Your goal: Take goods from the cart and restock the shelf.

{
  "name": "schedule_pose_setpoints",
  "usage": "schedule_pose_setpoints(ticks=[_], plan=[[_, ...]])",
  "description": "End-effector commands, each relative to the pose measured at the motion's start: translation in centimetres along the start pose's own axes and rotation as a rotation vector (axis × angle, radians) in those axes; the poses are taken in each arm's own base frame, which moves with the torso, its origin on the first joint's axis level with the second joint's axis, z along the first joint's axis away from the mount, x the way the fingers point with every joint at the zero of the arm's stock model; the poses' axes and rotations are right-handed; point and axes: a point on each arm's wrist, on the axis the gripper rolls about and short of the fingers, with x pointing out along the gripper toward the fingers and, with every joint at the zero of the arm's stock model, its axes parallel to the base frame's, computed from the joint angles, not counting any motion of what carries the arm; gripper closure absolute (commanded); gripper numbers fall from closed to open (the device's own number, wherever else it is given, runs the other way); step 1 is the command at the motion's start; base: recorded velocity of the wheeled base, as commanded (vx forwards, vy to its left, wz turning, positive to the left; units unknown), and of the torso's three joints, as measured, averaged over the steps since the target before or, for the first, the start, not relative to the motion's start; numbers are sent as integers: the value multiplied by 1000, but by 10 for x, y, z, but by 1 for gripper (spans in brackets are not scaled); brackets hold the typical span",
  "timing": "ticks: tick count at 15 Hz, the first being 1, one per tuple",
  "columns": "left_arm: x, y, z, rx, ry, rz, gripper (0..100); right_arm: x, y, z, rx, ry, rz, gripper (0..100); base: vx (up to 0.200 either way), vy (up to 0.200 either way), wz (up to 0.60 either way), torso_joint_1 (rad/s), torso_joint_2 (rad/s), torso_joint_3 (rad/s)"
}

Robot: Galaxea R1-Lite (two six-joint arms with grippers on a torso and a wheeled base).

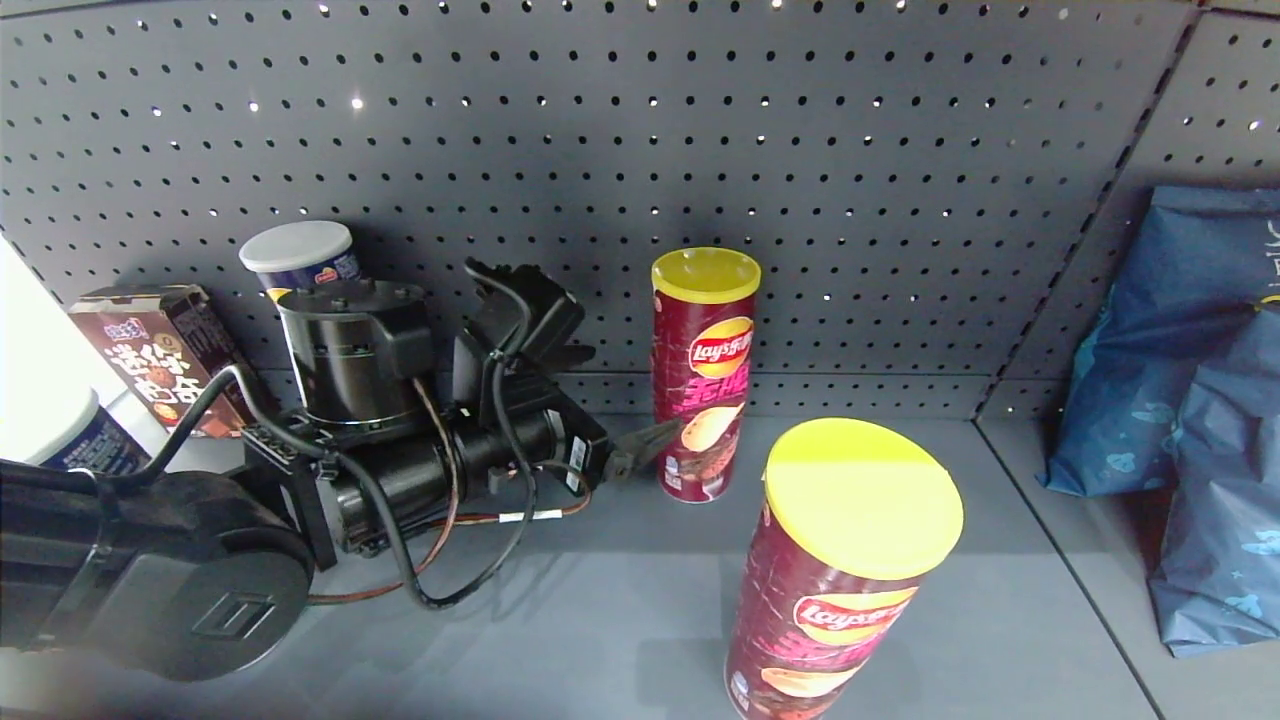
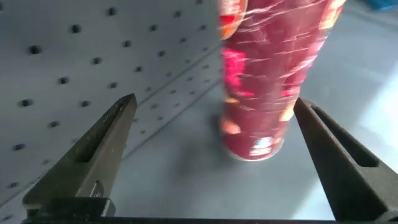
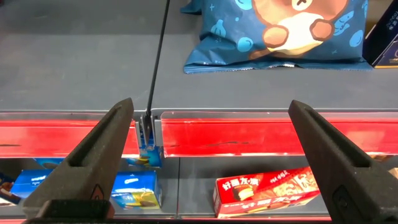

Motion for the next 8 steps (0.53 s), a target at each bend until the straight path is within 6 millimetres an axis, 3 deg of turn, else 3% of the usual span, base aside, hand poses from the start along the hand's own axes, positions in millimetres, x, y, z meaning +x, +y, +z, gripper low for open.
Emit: schedule_pose_setpoints(ticks=[1, 8], plan=[[4, 1, -2, 13, 10, 15, 0, 0, 0, 0, 0, 1, 0, 0, 0, 0, 0, 0, 0, 0], [10, 2, -7, 12, 34, 59, 0, 0, 0, 0, 0, 0, 0, 0, 0, 0, 0, 0, 0, 0]])
